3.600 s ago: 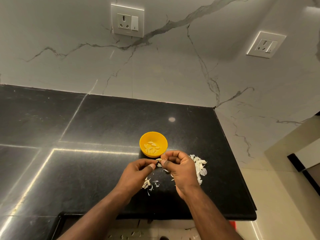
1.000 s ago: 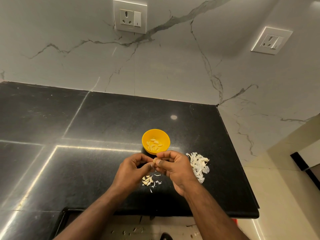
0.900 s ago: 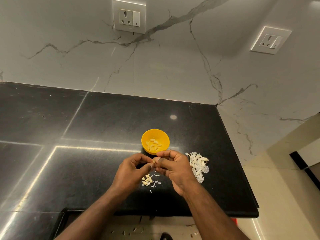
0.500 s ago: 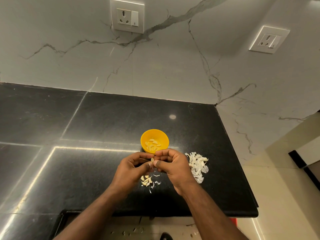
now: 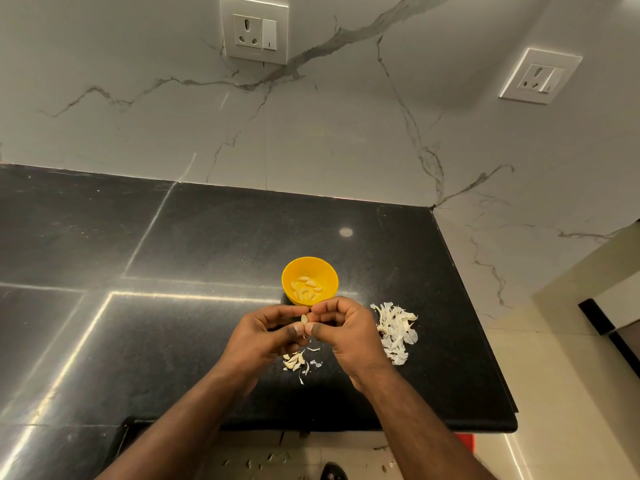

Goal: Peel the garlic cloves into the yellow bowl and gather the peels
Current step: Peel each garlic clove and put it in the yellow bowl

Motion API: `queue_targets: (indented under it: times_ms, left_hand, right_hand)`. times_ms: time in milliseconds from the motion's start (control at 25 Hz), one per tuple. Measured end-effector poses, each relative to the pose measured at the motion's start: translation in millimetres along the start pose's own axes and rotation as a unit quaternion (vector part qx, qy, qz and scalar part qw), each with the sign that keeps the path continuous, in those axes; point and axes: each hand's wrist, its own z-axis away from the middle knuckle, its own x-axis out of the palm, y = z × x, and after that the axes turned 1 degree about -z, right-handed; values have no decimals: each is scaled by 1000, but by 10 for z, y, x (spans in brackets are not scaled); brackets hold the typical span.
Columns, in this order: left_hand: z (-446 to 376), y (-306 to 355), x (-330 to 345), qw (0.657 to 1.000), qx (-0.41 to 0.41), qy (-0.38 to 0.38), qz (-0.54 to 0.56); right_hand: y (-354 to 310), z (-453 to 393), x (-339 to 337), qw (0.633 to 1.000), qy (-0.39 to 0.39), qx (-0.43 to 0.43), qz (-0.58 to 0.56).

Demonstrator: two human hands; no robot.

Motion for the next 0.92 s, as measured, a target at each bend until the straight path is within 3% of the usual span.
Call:
queue_targets:
  times_ms: [560, 920]
  left_hand:
    - [-61, -16, -65, 1000, -5, -5, 11]
    - [-58, -14, -93, 999, -29, -10, 8]
  right_hand:
    - [-39, 19, -17, 999, -20, -39, -2]
    - [-62, 40, -17, 987, -71, -99, 109]
